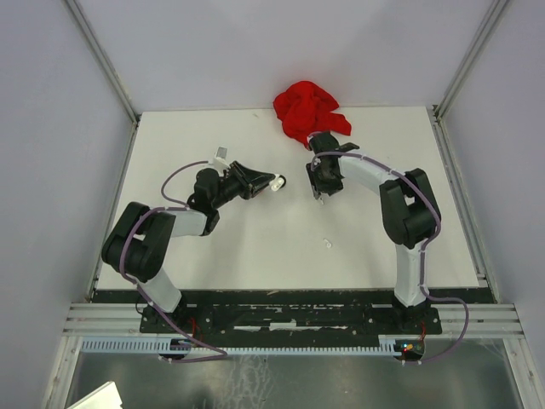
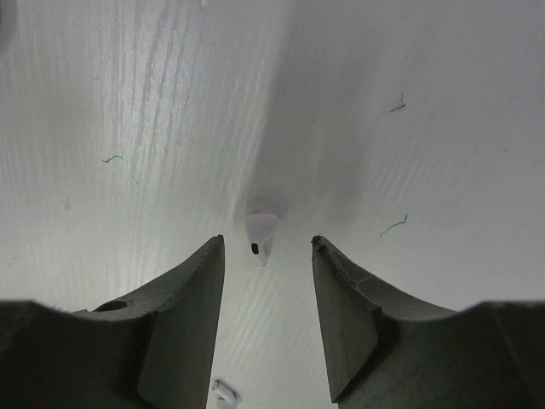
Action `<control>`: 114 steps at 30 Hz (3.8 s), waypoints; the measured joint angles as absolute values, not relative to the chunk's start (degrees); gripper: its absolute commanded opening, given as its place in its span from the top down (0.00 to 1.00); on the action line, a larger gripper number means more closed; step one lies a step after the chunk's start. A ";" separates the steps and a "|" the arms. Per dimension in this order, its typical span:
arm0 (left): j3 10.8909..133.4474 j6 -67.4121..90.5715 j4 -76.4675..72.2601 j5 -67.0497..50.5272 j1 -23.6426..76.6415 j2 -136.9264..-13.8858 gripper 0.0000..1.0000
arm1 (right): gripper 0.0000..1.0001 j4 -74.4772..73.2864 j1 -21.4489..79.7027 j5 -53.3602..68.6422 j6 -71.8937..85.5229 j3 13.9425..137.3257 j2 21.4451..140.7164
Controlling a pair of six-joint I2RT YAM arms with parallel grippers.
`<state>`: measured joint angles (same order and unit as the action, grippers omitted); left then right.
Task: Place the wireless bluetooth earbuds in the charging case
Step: Pick up the earbud from the center of the board, then place the earbud in the charging case.
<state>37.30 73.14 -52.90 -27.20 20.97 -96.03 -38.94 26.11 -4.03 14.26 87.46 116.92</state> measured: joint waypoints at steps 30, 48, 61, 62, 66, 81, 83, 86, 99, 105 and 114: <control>37.32 73.25 -52.93 -27.62 20.97 -97.65 0.97 | 0.65 -43.31 25.36 -1.91 12.08 92.66 122.34; 37.45 73.38 -53.78 -27.68 20.97 -99.04 0.97 | 0.98 -44.23 25.32 -1.98 11.55 93.89 123.09; 38.33 78.59 -57.34 -29.23 21.15 -105.60 0.97 | 0.99 -14.41 25.98 4.49 11.25 66.92 92.90; 38.50 78.91 -57.39 -29.21 21.21 -106.02 0.97 | 0.99 -11.66 26.39 4.86 11.00 65.34 90.50; 40.16 81.60 -57.87 -29.21 22.09 -106.89 0.97 | 0.99 1.80 30.22 5.72 9.13 58.22 83.20; 42.44 86.56 -61.60 -30.63 23.66 -107.90 0.97 | 0.99 25.91 34.85 6.22 2.98 46.00 82.26; 42.44 86.80 -61.78 -30.65 23.73 -107.90 0.97 | 0.99 26.74 34.87 6.22 2.57 46.00 82.26; 42.44 87.00 -61.93 -30.70 23.77 -107.90 0.97 | 0.99 27.88 34.89 6.22 2.04 46.00 82.26; 42.41 88.62 -64.23 -32.14 23.77 -107.90 0.97 | 0.99 29.19 34.89 6.13 0.49 46.00 83.40; 42.41 88.88 -64.88 -32.21 23.77 -107.90 0.97 | 0.99 29.21 34.89 6.15 -0.03 46.00 84.29; 42.41 88.99 -65.12 -33.12 23.81 -107.90 0.97 | 0.99 29.54 34.92 6.28 -0.14 46.00 84.75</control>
<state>42.41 88.99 -65.12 -33.12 23.81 -107.90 29.54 34.92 6.28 -0.14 46.00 84.75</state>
